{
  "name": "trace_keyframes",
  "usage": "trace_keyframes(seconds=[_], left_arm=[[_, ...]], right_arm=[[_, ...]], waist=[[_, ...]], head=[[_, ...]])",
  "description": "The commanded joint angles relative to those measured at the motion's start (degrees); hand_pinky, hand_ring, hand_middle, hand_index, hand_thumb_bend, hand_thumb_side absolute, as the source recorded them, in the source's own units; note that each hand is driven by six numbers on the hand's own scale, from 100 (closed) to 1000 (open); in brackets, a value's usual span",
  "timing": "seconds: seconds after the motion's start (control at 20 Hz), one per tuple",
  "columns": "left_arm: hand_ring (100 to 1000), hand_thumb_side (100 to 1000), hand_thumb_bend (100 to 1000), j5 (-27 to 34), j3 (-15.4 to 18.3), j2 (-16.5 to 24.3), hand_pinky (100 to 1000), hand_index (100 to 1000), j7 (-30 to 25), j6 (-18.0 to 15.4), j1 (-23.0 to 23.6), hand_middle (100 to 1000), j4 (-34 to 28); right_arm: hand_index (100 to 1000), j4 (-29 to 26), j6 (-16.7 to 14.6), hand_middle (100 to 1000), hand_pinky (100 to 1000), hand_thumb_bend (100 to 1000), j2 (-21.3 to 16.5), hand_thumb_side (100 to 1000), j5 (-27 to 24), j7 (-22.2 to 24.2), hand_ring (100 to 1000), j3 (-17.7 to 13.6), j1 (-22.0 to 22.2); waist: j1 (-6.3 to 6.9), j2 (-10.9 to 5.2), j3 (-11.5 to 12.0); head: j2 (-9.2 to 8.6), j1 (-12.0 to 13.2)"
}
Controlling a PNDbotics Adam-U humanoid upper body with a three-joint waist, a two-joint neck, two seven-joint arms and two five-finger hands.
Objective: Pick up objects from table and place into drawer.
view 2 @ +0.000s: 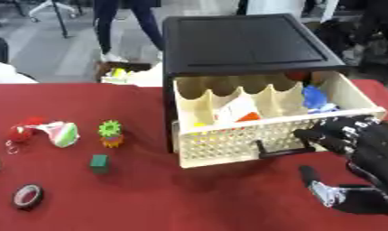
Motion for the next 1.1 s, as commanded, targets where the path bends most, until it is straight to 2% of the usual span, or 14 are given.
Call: trace_keyframes(seconds=[0.05,0.3,0.5,0.8,1.1], left_arm=[[508,841,100,0.05,0.54,1.26,453,700,-0.04,-0.04,-0.29,598,-1.02],[508,840,100,0.02,0.55,1.28,453,695,-0.19,-0.01,-0.22,599,-1.02],[508,840,100,-0.02,0.60,1.31,453,697,-0.27,-0.02,-0.16,599,-1.02],[509,839,100,0.01,0.77,1.42,454,699,0.10,0.05,-0.12,600,-1.02],[509,838,100,0.07,0.83,1.49,453,700,0.45,0.08,-0.09,600,-1.02]], right_arm=[[822,-0.27,-0.20,568,152,100,-1.16,1000,-1.72,-0.90,548,-1.63,-0.61],[819,-0.27,-0.87,543,100,100,-1.01,1000,-3.53,-1.38,522,-2.07,-0.71],[809,-0.27,-1.48,514,100,100,-0.41,1000,-5.47,-1.36,487,-2.77,-0.64],[798,-0.27,-2.73,479,100,100,1.24,1000,-9.32,-2.32,438,-4.95,-0.11],[787,-0.27,-4.38,428,100,100,3.25,1000,-15.26,-4.07,363,-7.78,-0.44]], waist=[[-0.15,-1.24,-0.14],[-0.21,-1.44,-0.32],[-0.19,-1.51,-0.42],[-0.09,-1.64,-0.81],[0.14,-1.69,-1.07]], head=[[-0.43,0.15],[-0.25,0.26],[-0.07,0.56],[0.40,1.49],[0.79,1.87]])
